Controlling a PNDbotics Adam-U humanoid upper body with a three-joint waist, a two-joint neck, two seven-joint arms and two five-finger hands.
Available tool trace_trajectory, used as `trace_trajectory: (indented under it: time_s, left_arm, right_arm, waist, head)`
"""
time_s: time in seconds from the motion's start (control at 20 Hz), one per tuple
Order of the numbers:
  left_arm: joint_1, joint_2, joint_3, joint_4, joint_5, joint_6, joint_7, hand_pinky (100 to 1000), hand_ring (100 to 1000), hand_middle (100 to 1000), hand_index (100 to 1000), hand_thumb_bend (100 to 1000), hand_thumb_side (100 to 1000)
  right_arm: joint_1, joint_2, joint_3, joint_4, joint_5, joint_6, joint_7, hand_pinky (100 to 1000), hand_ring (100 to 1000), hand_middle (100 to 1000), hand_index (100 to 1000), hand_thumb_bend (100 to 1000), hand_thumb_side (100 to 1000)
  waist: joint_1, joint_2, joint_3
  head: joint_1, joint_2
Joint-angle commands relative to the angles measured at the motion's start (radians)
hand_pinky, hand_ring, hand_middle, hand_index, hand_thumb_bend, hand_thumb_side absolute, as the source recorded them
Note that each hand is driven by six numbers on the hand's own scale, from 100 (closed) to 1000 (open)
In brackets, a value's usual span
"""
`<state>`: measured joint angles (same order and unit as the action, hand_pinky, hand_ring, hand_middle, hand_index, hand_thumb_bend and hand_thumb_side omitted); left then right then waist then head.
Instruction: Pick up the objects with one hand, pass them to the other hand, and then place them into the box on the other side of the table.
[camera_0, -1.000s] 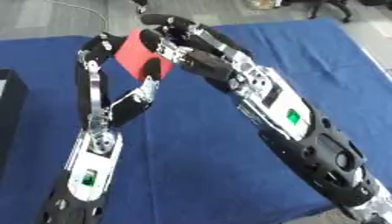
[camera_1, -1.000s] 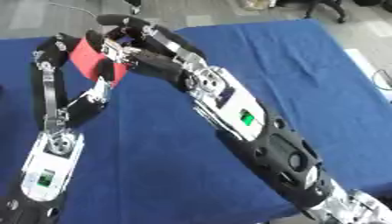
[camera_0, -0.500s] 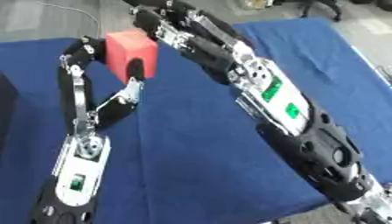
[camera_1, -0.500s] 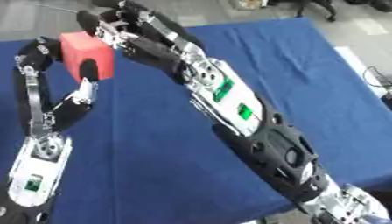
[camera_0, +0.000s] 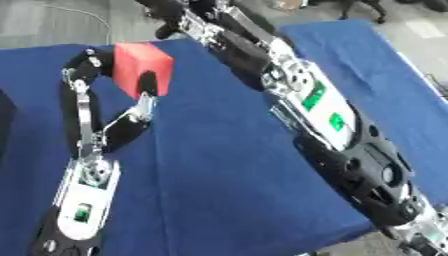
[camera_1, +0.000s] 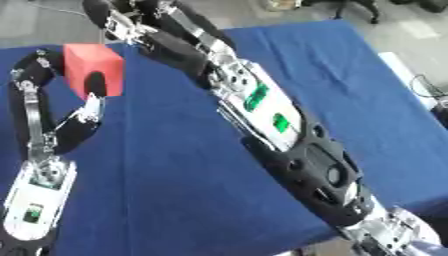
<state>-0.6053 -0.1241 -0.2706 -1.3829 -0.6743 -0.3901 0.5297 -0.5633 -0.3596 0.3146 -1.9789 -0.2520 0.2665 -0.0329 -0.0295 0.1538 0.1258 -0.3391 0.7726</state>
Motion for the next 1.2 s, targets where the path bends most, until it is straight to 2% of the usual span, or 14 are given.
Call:
trace_trajectory:
  time_s: [0.05,0.25,0.6,0.75,0.9,1.0,1.2]
  left_arm:
    - [-0.007,0.005,0.008,-0.021,-0.010,0.000,0.014,454,498,466,573,100,536]
    - [0.000,0.011,0.017,-0.015,-0.022,0.007,0.022,450,496,465,571,100,534]
    - [0.020,0.060,0.075,0.016,-0.046,0.050,0.054,438,495,463,569,100,526]
    - [0.024,0.100,0.114,0.019,-0.061,0.101,0.057,433,494,461,567,100,519]
    - [0.024,0.143,0.153,-0.002,-0.058,0.166,0.046,428,492,457,563,100,514]
    - [0.023,0.179,0.178,-0.034,-0.042,0.212,0.038,430,492,457,562,100,512]
    - [0.030,0.283,0.233,-0.125,-0.002,0.322,0.000,425,489,455,561,100,478]
  right_arm:
    - [-0.019,-0.028,-0.025,-0.021,0.025,0.000,-0.025,985,748,744,927,308,614]
    - [-0.031,-0.041,-0.057,-0.021,0.028,-0.018,-0.061,981,743,745,927,304,604]
    - [-0.037,-0.107,-0.158,-0.021,-0.040,-0.115,-0.126,969,741,749,929,300,577]
    - [-0.001,-0.158,-0.218,-0.021,-0.058,-0.159,-0.163,962,735,746,929,296,573]
    - [0.060,-0.199,-0.272,-0.021,-0.052,-0.180,-0.212,955,723,742,928,290,573]
    - [0.110,-0.218,-0.300,-0.021,-0.016,-0.170,-0.244,953,716,738,928,287,575]
    - [0.206,-0.219,-0.323,-0.021,0.020,-0.160,-0.287,952,702,728,927,277,584]
  waist:
    - [-0.005,-0.025,0.001]
    - [-0.005,-0.029,0.001]
    - [-0.004,-0.047,-0.005]
    - [-0.001,-0.057,-0.011]
    - [0.005,-0.063,-0.013]
    - [0.010,-0.066,-0.014]
    - [0.023,-0.071,-0.013]
  head:
    - [-0.005,-0.003]
    - [-0.005,-0.003]
    - [0.014,-0.003]
    - [0.031,-0.003]
    - [0.047,-0.003]
    - [0.062,-0.003]
    - [0.107,-0.003]
